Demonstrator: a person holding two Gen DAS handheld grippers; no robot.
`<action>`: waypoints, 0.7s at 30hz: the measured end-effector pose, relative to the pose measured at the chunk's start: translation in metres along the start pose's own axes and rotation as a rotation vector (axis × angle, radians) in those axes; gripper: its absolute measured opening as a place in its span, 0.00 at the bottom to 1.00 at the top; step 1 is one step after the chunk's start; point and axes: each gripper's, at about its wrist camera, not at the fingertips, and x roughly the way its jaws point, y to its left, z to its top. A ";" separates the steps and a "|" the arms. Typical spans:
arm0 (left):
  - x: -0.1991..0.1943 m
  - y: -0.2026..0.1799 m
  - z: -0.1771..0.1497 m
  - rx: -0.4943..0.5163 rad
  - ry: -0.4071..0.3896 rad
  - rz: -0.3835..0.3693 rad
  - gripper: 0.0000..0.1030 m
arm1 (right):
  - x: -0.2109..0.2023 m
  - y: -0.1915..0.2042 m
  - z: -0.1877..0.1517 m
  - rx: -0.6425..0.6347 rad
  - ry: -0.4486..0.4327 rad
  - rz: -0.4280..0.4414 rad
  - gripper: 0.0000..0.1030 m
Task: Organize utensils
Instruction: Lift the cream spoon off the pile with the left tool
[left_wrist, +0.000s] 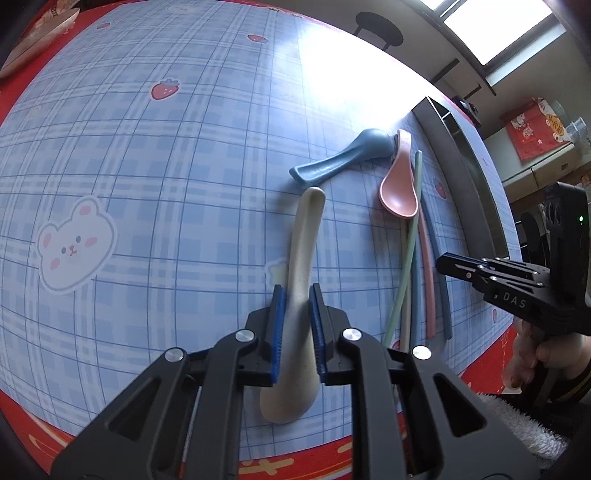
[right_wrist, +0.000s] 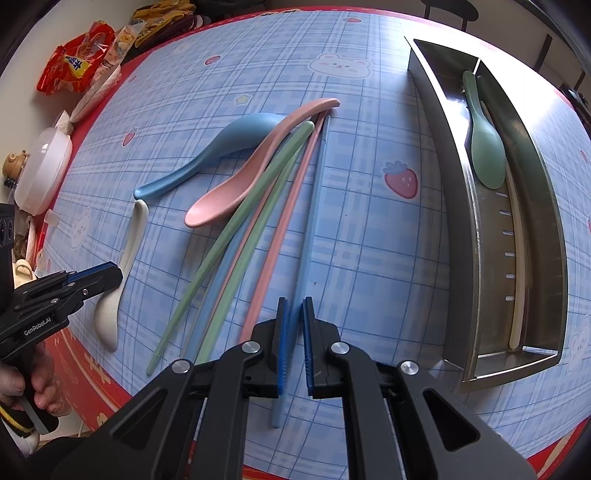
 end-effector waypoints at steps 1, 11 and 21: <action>-0.001 -0.002 -0.001 0.017 0.006 0.013 0.19 | 0.000 0.000 0.000 0.000 -0.001 0.000 0.08; -0.009 -0.012 -0.015 0.135 0.041 0.123 0.35 | -0.001 -0.001 0.000 0.009 -0.003 0.002 0.08; -0.015 -0.006 -0.028 0.101 0.094 0.081 0.35 | -0.001 -0.004 -0.001 0.015 -0.008 0.010 0.08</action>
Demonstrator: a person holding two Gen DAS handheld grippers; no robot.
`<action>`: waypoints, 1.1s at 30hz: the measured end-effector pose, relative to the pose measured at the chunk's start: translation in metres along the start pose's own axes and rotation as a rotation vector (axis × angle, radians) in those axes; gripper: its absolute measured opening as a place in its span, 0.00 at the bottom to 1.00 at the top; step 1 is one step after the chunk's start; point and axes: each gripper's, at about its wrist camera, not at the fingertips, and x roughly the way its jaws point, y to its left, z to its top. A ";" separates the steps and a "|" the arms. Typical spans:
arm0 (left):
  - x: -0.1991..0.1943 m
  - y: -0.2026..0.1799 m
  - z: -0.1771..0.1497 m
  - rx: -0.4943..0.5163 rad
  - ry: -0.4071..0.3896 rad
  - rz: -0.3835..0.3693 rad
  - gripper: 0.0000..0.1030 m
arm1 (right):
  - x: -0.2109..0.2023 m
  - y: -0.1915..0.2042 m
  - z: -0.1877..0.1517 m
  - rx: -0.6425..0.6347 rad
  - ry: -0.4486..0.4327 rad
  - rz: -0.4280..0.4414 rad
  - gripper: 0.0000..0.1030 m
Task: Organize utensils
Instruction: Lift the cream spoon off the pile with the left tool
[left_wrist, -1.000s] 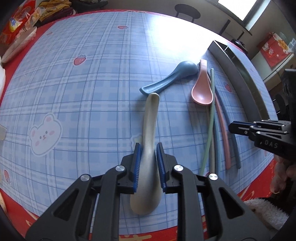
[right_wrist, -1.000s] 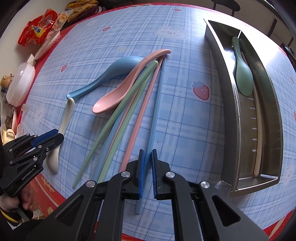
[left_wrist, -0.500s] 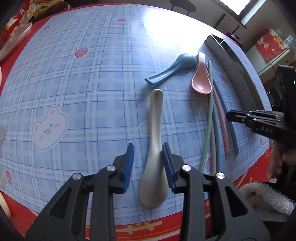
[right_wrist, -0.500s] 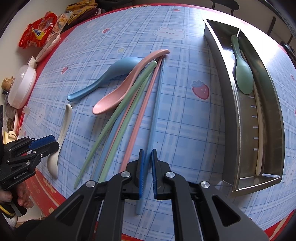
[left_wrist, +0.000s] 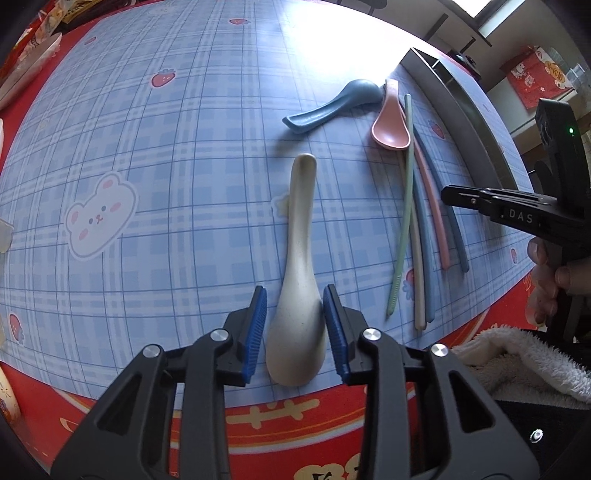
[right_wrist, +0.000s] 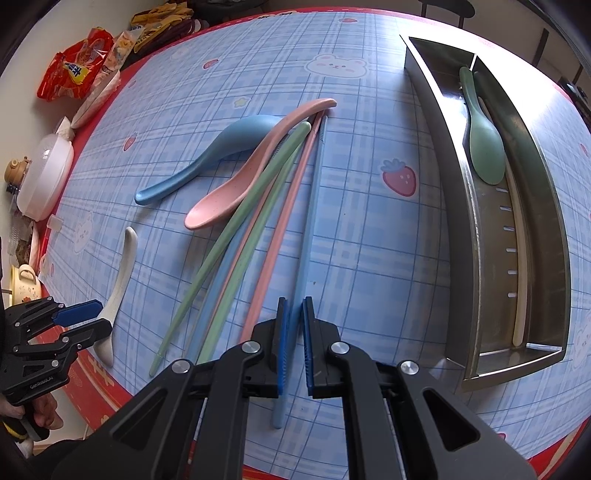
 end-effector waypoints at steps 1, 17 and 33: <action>0.000 0.004 -0.001 -0.020 -0.001 -0.013 0.33 | 0.000 0.000 0.000 0.001 0.000 0.001 0.08; -0.006 -0.008 0.006 0.035 -0.016 -0.020 0.14 | 0.000 -0.002 0.000 0.005 -0.002 0.009 0.08; 0.014 -0.031 0.011 0.114 0.005 0.067 0.13 | 0.000 0.000 0.002 -0.021 0.004 -0.005 0.08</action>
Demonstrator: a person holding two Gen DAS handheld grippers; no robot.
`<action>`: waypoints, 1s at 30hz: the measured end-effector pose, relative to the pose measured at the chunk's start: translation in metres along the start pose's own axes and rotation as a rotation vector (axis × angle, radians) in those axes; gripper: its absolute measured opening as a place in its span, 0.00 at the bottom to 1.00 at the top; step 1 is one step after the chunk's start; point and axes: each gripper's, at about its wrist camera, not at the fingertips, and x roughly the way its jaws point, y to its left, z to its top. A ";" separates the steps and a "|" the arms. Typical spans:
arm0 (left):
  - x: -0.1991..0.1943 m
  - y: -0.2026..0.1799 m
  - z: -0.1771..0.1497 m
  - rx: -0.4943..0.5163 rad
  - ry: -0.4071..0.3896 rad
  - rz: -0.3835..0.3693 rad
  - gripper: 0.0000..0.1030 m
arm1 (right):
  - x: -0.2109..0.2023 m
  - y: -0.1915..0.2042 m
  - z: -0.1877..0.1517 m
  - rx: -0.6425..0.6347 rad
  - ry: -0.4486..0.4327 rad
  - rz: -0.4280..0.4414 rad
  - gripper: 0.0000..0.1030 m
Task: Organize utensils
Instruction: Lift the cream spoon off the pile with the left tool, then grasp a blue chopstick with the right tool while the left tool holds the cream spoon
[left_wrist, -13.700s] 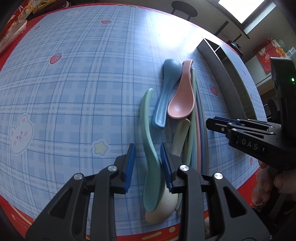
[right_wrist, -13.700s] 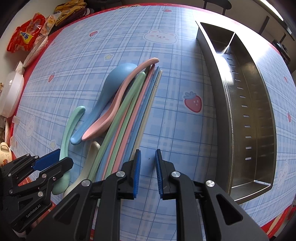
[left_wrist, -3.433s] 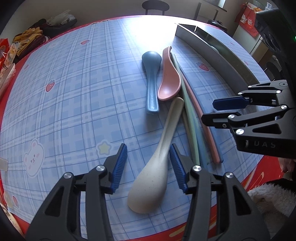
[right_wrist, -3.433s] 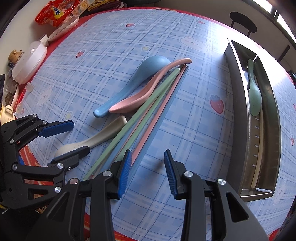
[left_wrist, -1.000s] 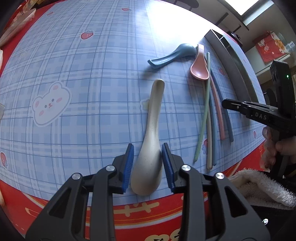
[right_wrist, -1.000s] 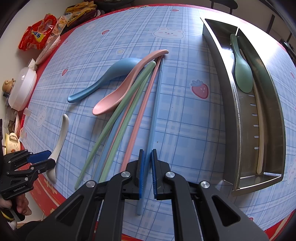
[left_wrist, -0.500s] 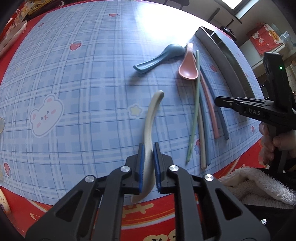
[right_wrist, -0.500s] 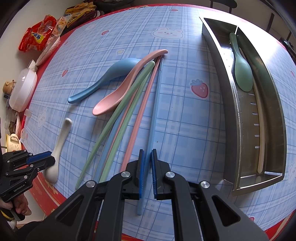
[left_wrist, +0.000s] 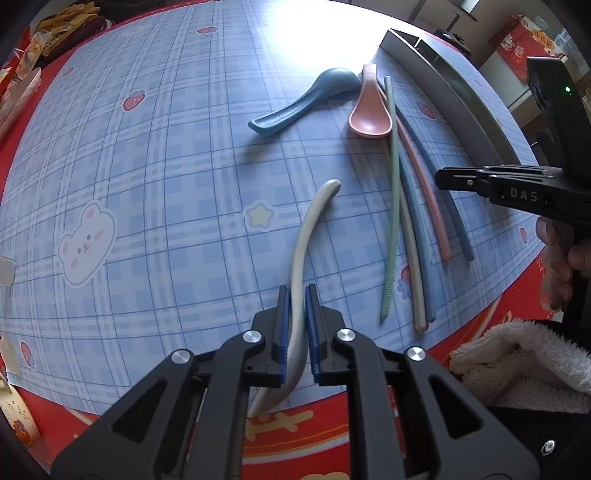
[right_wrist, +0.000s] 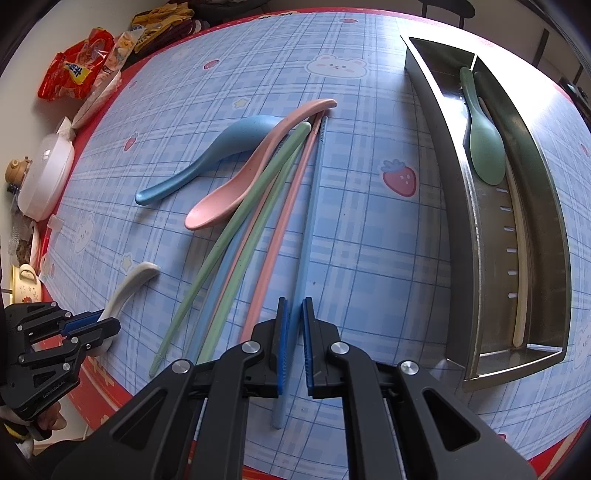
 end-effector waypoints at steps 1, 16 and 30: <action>0.003 0.001 0.004 -0.011 -0.008 0.001 0.13 | 0.000 0.001 0.001 -0.008 0.002 -0.005 0.07; 0.013 0.020 0.032 -0.159 -0.062 -0.052 0.14 | 0.013 0.037 0.019 -0.167 0.017 -0.140 0.10; 0.010 0.016 0.018 -0.173 -0.117 -0.031 0.14 | 0.004 0.026 -0.013 -0.070 0.027 -0.048 0.07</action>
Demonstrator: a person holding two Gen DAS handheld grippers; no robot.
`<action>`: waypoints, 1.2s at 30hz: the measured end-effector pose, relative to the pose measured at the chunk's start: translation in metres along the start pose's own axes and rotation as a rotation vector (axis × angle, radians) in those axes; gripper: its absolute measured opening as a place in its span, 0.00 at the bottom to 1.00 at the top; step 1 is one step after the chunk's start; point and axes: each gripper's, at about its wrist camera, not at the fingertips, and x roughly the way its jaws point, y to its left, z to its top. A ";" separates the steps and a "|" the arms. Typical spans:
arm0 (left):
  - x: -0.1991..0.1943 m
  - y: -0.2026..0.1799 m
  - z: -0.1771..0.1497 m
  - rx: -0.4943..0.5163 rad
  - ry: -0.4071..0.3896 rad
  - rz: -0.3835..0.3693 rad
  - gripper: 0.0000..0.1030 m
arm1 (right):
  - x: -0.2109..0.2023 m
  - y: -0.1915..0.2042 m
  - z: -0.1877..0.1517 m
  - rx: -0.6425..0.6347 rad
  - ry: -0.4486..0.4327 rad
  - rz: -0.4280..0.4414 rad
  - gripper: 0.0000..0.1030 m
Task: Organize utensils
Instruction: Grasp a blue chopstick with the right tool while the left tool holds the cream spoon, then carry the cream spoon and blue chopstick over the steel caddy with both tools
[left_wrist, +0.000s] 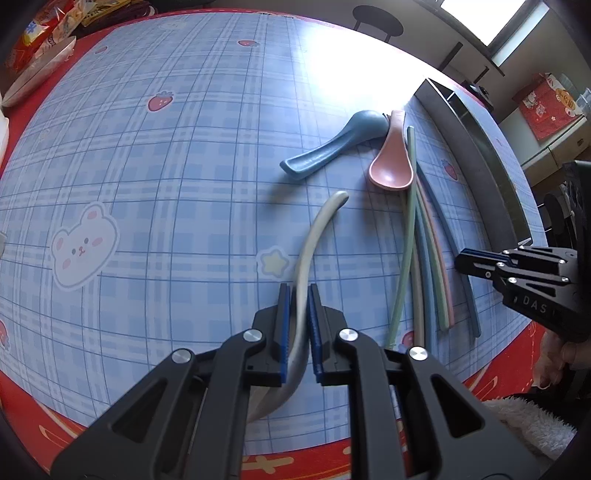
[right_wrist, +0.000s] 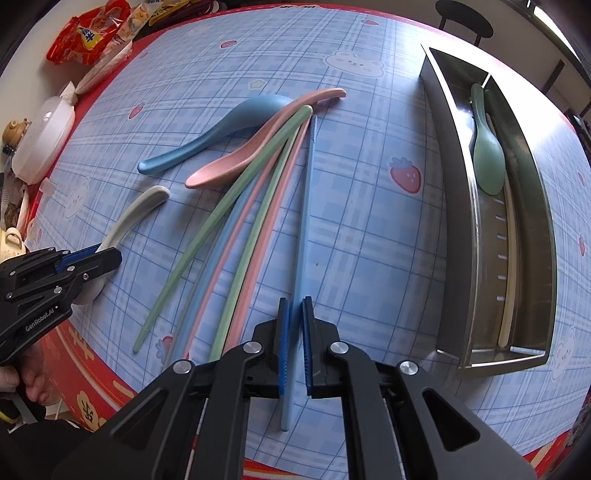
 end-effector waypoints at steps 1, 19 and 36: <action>-0.002 0.002 -0.003 0.000 -0.002 0.000 0.14 | 0.000 -0.002 -0.003 0.013 0.001 0.011 0.07; -0.054 0.042 -0.023 -0.229 -0.090 -0.089 0.13 | -0.050 -0.037 -0.030 0.137 -0.203 0.159 0.06; -0.071 -0.034 -0.006 -0.167 -0.090 -0.121 0.13 | -0.085 -0.100 -0.050 0.192 -0.311 0.157 0.06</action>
